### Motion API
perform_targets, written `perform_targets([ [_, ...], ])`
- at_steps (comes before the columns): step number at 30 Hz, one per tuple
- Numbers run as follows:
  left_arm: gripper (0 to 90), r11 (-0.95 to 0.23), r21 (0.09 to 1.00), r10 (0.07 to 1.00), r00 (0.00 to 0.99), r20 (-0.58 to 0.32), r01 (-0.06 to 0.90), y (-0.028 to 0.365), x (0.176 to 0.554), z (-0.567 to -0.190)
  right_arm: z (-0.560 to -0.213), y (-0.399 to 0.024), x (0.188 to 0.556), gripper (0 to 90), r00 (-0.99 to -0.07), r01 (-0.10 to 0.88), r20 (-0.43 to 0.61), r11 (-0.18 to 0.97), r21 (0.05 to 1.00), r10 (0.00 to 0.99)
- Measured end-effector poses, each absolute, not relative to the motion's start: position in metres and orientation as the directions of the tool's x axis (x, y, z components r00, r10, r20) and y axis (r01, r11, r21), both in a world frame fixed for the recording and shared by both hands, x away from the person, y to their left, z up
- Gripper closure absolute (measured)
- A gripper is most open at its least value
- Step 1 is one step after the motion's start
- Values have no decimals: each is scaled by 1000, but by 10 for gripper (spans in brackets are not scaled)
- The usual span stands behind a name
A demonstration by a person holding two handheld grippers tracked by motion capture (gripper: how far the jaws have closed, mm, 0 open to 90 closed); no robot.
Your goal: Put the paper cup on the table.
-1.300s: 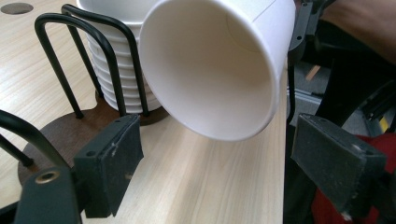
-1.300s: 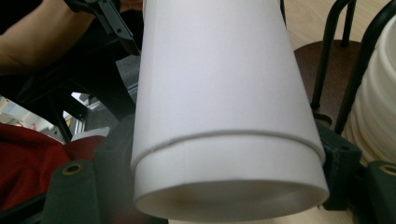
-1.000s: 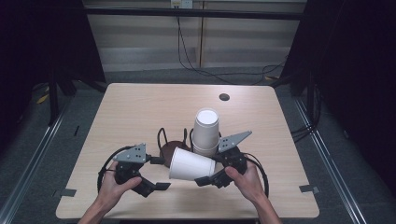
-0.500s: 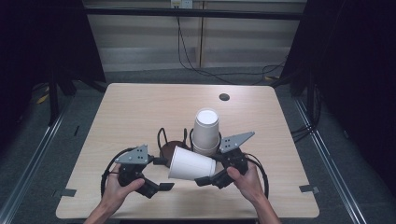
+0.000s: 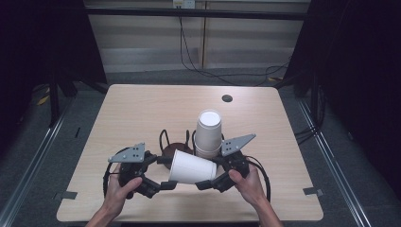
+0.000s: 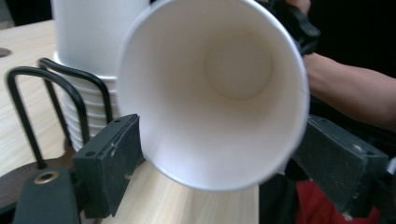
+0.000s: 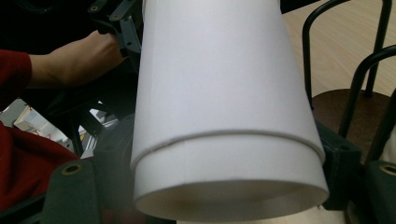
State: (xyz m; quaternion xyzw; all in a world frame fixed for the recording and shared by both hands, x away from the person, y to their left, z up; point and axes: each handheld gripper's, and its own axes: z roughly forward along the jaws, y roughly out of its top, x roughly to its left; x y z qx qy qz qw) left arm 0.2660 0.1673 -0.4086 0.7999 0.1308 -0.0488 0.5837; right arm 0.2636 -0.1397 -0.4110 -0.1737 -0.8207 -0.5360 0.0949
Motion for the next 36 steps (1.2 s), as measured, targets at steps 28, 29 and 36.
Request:
perform_targets([
  [28, 39, -289, 921, 152, 963, -225, 261, 152, 266, -411, -414, -129, 261, 246, -930, 367, 338, 396, 842, 144],
  [29, 40, -290, 920, 149, 962, -229, 263, 152, 265, -411, -415, -128, 261, 245, -930, 367, 338, 397, 842, 143],
  [36, 42, -276, 922, 138, 960, -243, 273, 152, 265, -414, -416, -126, 261, 245, -931, 364, 338, 406, 838, 136],
])
